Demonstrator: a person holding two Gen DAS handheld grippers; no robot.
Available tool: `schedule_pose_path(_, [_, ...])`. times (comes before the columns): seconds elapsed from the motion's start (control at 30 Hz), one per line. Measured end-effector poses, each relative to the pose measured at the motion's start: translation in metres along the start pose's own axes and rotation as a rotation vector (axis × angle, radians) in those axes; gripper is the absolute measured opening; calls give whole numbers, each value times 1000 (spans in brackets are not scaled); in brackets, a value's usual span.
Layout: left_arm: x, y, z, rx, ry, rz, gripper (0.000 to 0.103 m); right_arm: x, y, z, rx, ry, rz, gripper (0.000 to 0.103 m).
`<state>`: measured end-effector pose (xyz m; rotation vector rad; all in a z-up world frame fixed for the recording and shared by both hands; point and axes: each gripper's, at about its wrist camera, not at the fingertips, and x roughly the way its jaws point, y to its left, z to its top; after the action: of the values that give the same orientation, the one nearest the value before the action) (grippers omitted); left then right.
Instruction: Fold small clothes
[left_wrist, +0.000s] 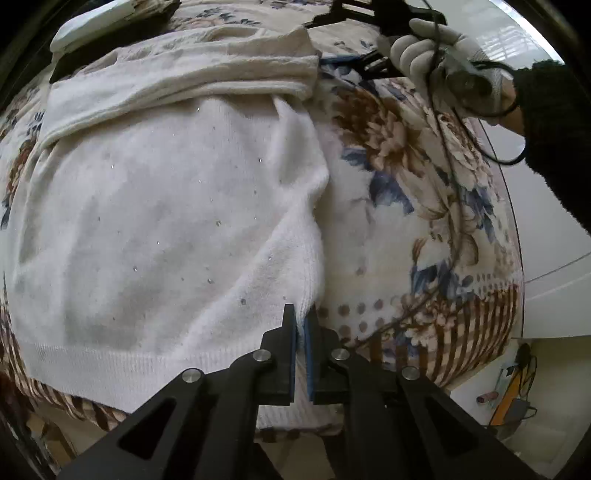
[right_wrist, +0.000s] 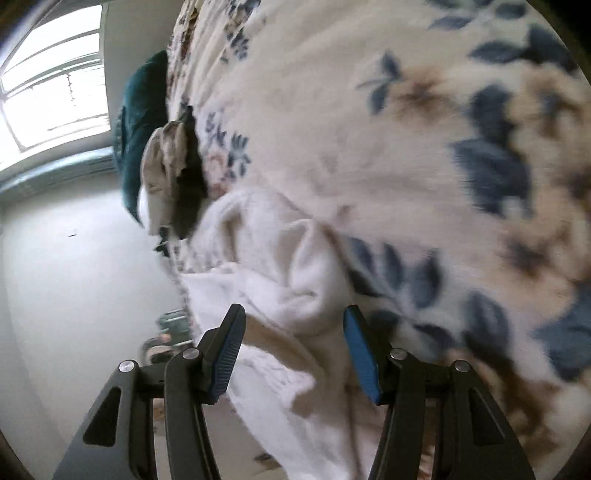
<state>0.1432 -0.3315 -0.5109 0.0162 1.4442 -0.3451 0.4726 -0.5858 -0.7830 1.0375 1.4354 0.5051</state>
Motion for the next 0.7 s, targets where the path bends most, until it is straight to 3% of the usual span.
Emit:
schedule_pose_path(0.07, [1,7,1,-14,1,-14,2,10,7,-2,-49,25,-29,84])
schedule_pose_path(0.27, [-8,33,5,-66,-14,-40,2,31,6,-3,-71,93,-50,89])
schedule_pose_path(0.4, [-15,46,6,-105,-28,-61,2,45,7,6,-106,109,-121,89])
schedule_pose_path(0.43, [-17,49,7,-113,-31,-63,2,50,8,8,-106,113,-132,82])
schedule_pose_path(0.47, [-19,51,7,-112,-30,-60,2,54,13,10,-122,109,-161,47])
schedule_pose_path(0.5, [-23,52,7,-107,-33,-57,2,58,19,11,-135,116,-183,27])
schedule_pose_path(0.57, [-38,59,6,-109,-56,-48,2,59,40,10,-159,113,-234,24])
schedule_pose_path(0.7, [-68,84,2,-165,-90,-44,2,50,81,4,-103,92,-424,22])
